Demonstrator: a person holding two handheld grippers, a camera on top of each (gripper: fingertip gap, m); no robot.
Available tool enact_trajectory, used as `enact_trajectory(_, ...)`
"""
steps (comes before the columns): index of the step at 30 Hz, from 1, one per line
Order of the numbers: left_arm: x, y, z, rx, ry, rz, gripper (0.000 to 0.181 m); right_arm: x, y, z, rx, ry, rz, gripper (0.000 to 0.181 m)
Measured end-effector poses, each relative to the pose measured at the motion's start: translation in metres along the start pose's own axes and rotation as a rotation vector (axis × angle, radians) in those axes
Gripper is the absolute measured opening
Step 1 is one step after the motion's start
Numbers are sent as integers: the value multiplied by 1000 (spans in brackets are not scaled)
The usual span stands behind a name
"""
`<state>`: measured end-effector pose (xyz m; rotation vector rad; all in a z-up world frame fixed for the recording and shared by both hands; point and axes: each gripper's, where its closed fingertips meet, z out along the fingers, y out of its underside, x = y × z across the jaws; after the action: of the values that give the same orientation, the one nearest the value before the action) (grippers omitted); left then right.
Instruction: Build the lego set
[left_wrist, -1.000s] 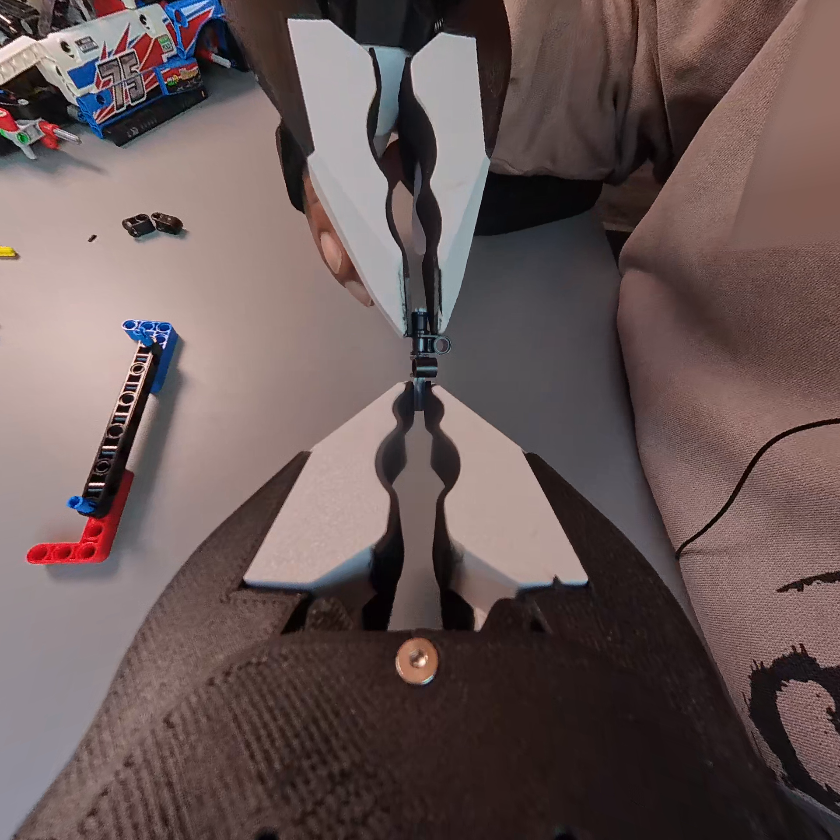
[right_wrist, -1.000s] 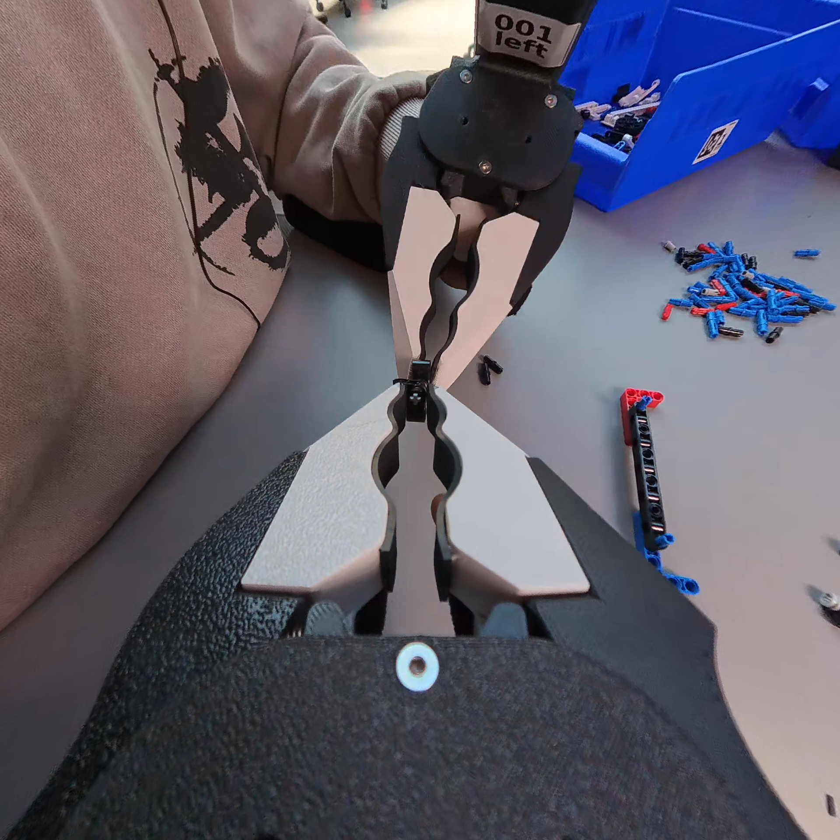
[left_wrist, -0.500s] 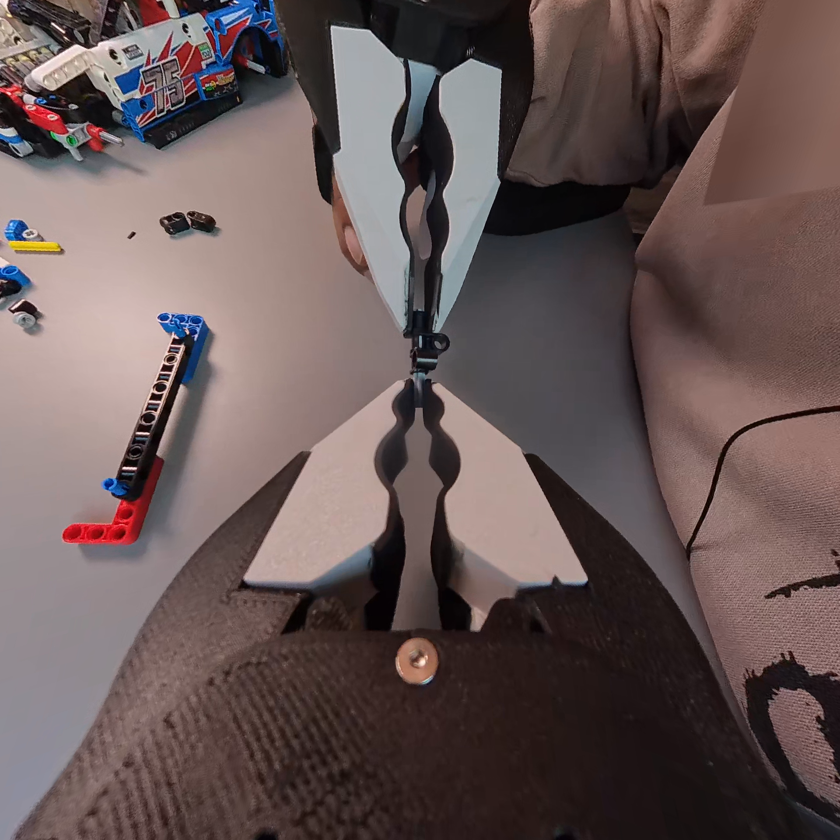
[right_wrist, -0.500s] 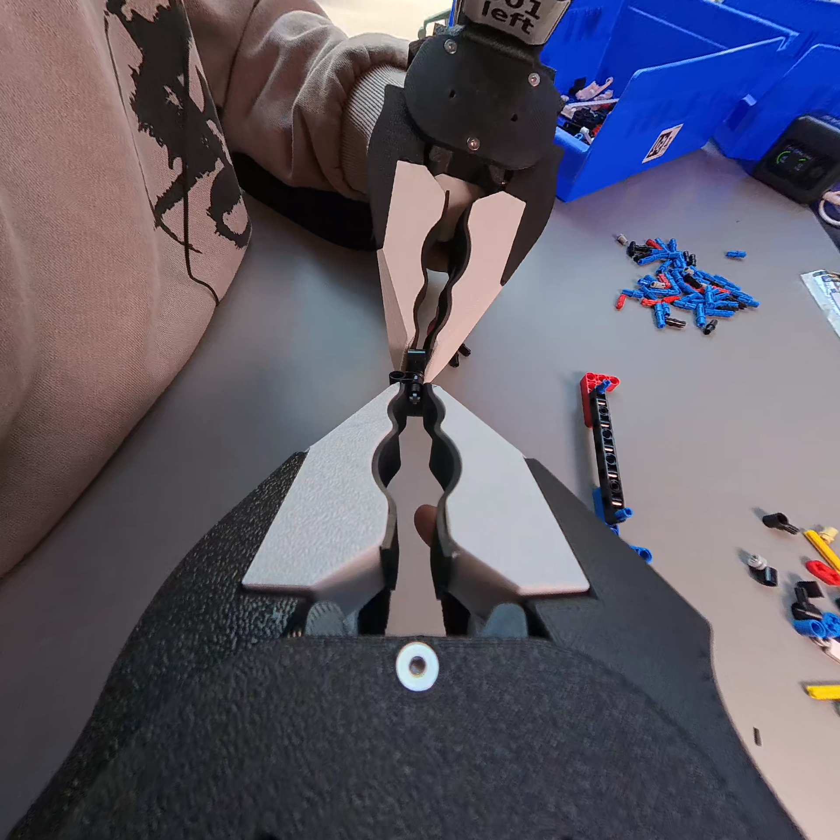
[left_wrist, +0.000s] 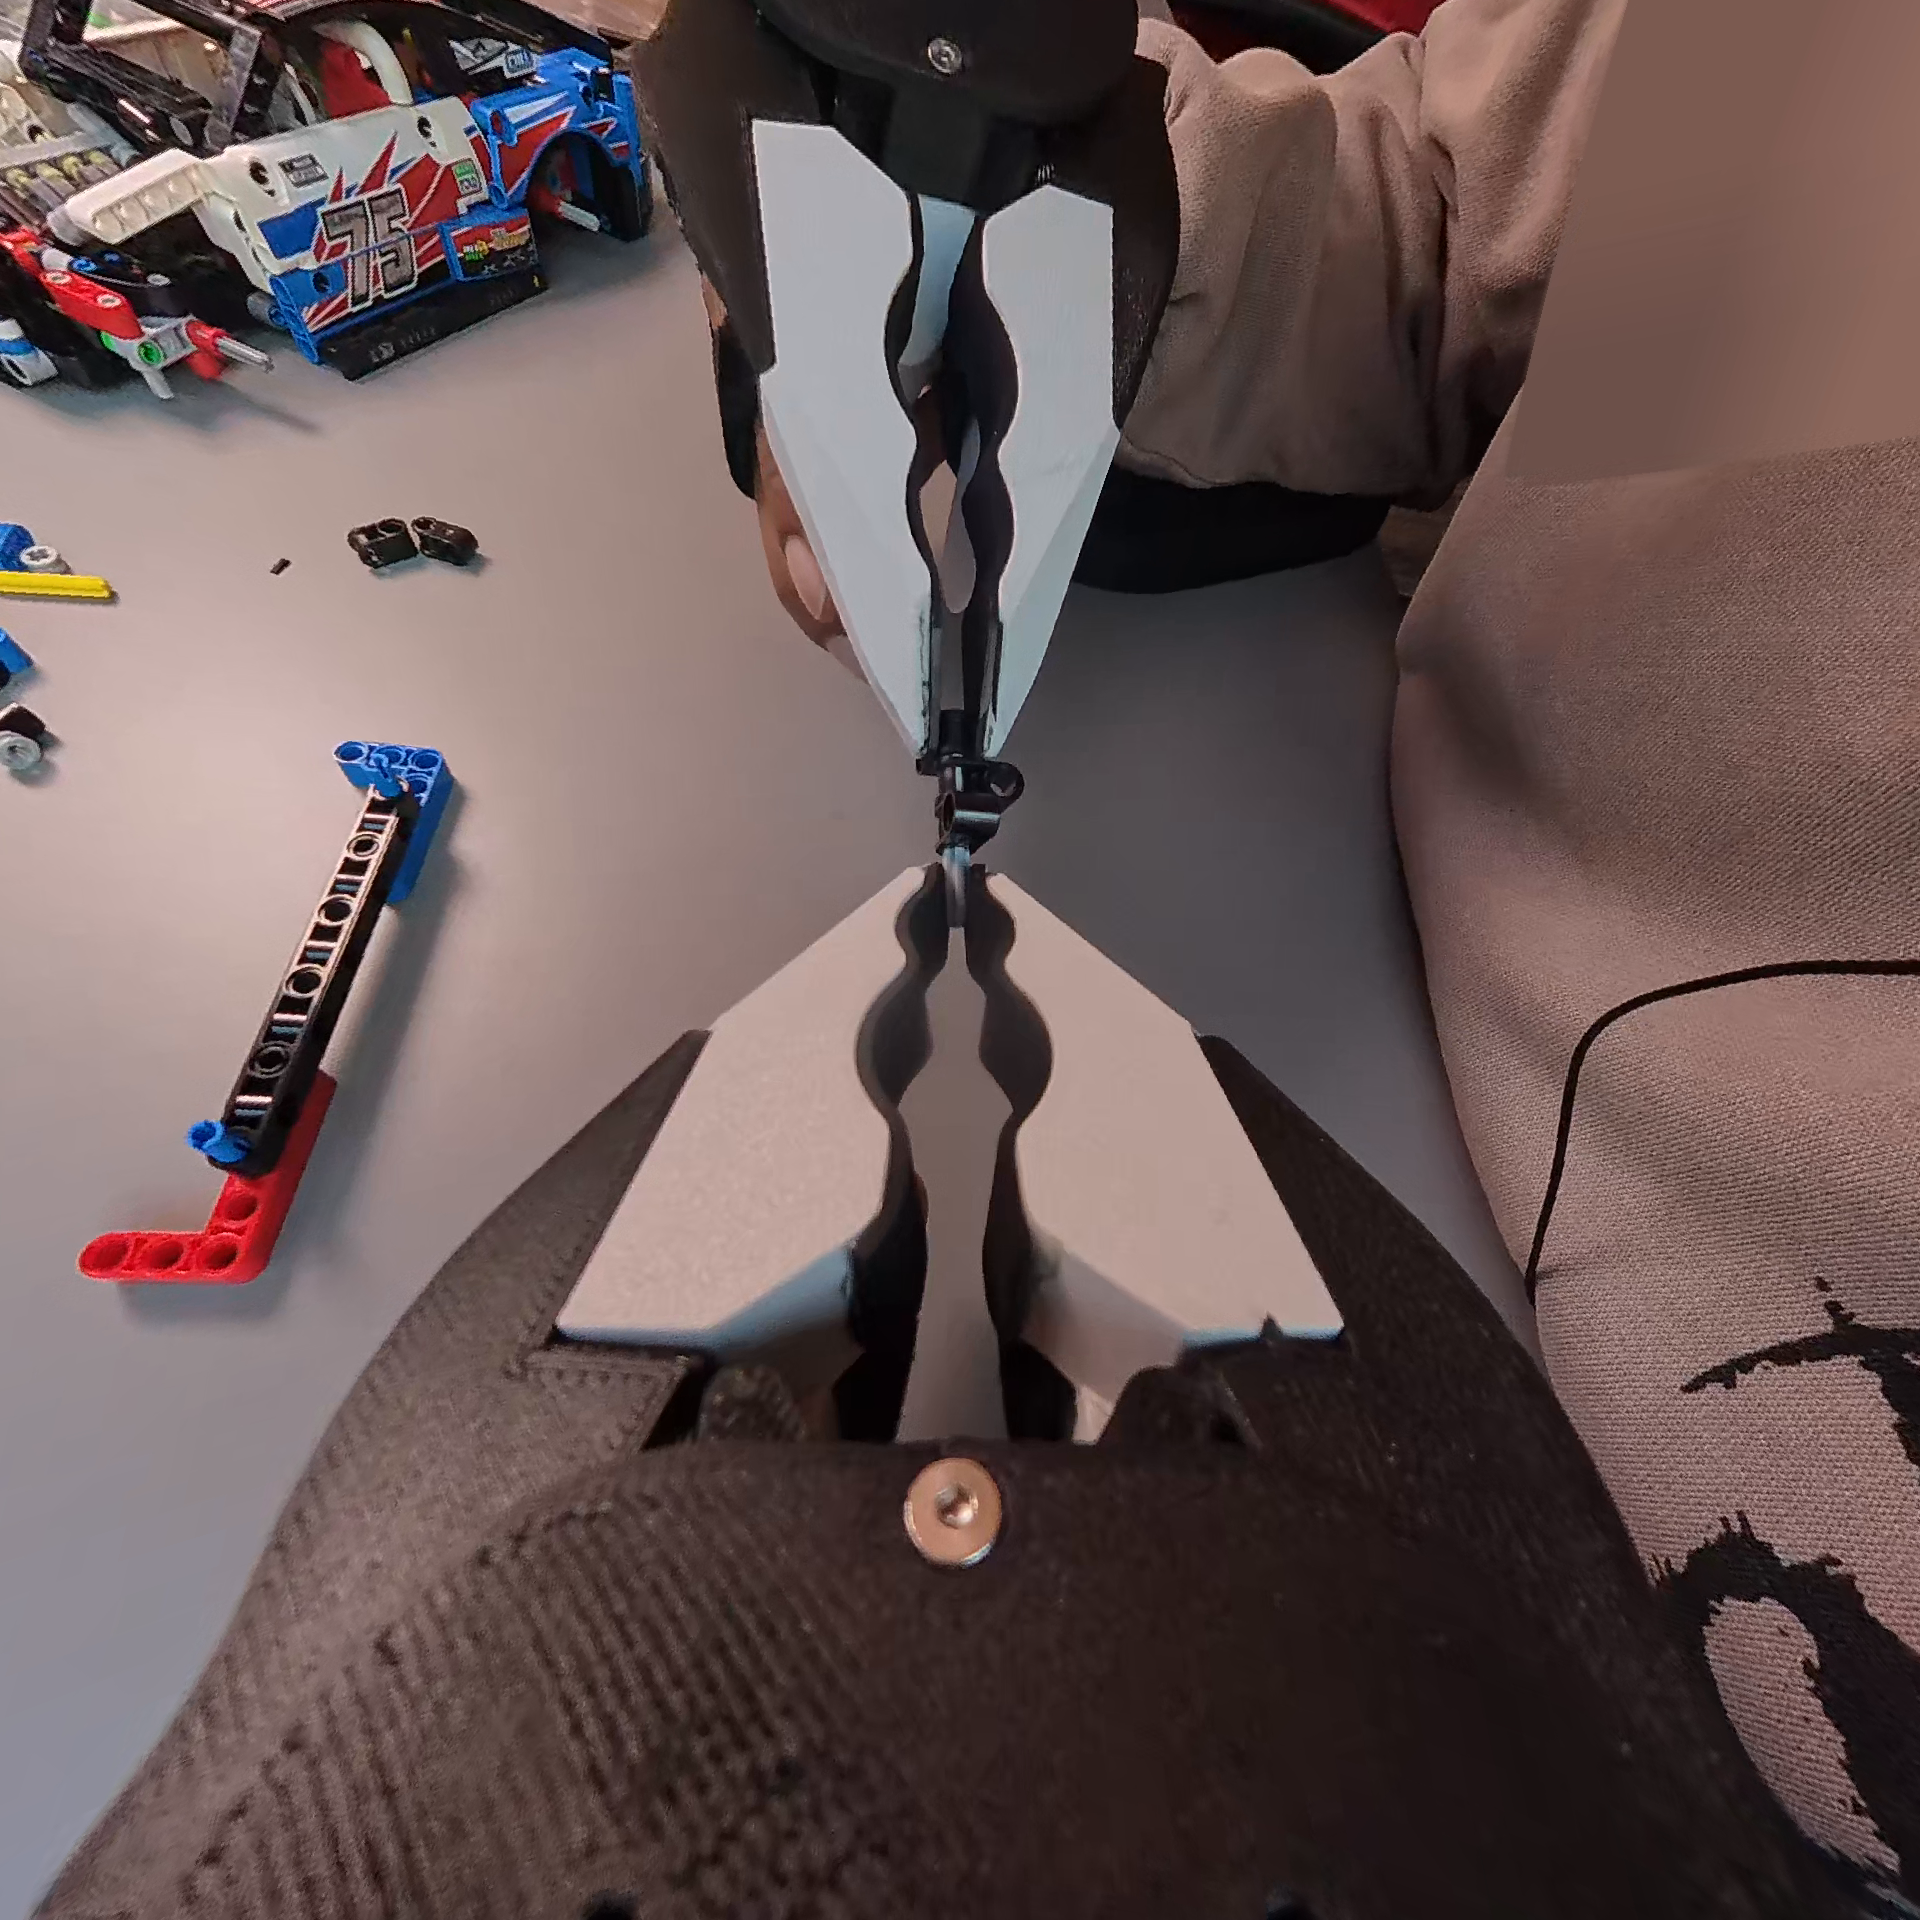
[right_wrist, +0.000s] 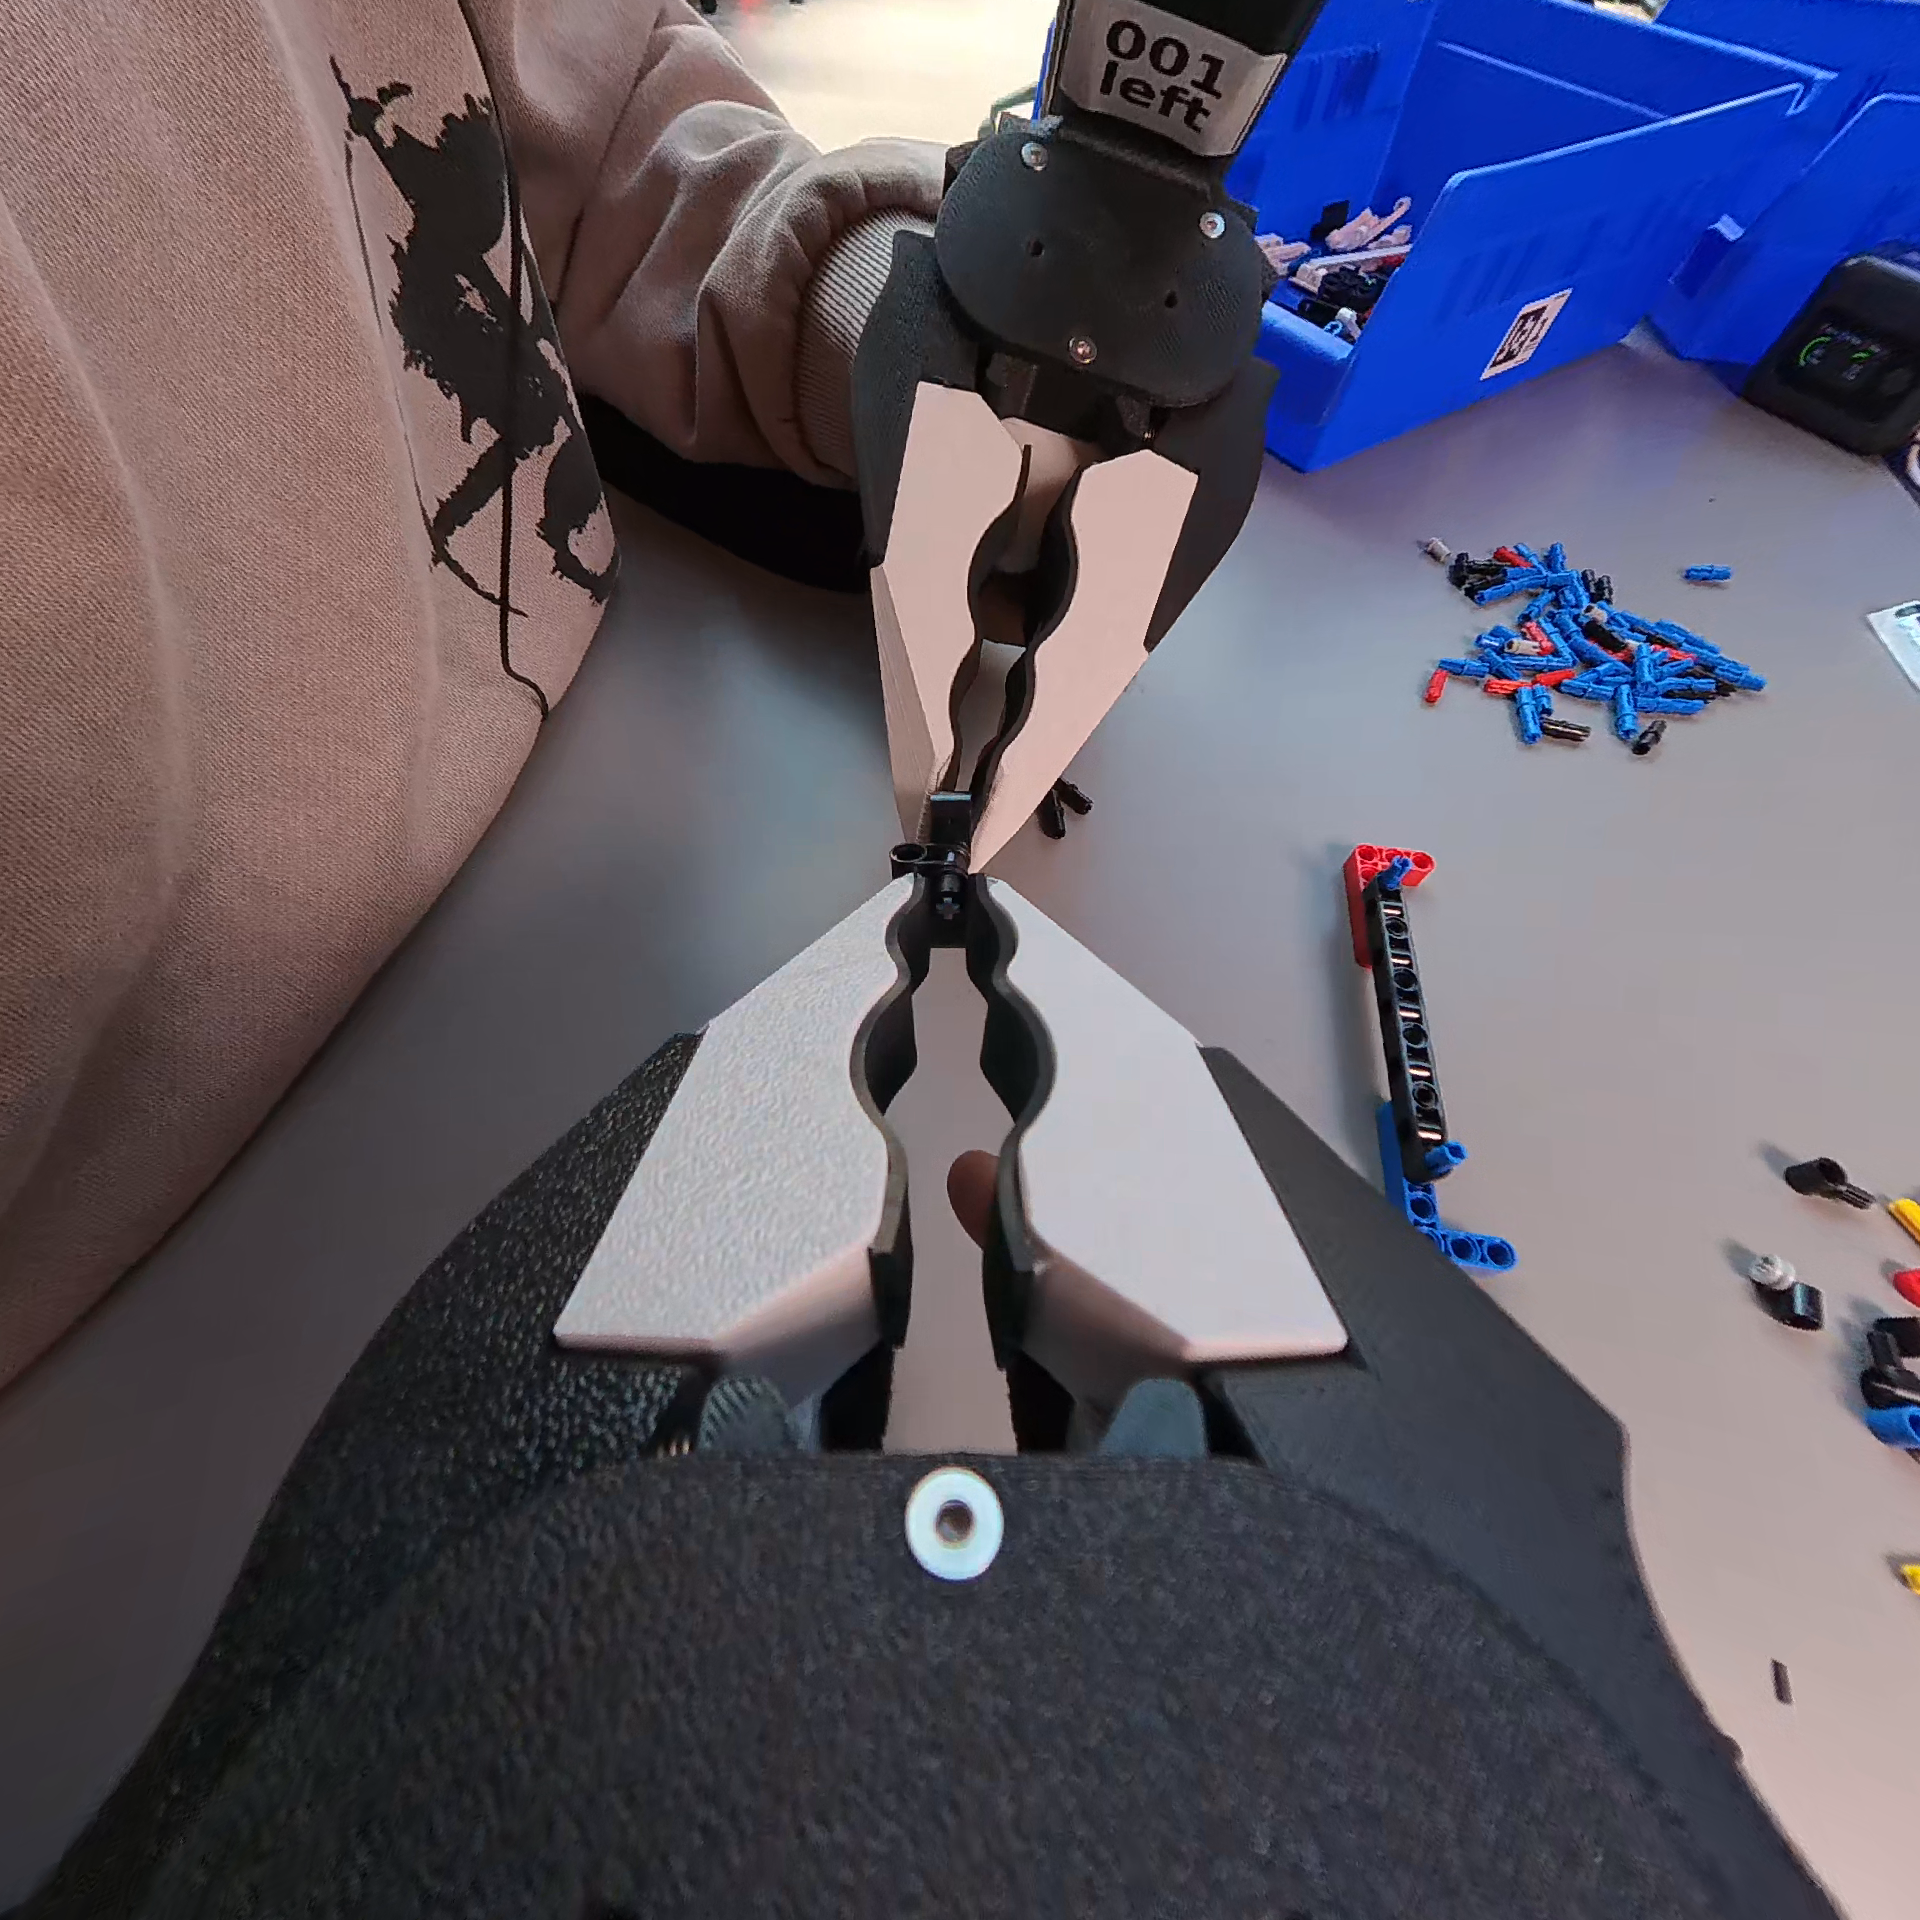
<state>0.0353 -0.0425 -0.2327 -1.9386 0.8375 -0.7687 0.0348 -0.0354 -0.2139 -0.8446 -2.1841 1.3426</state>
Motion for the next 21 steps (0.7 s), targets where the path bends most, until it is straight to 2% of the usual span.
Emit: enact_trajectory(21,1,-2,0,17,8,-18,3,-1,-1,-2,11,2,2,5)
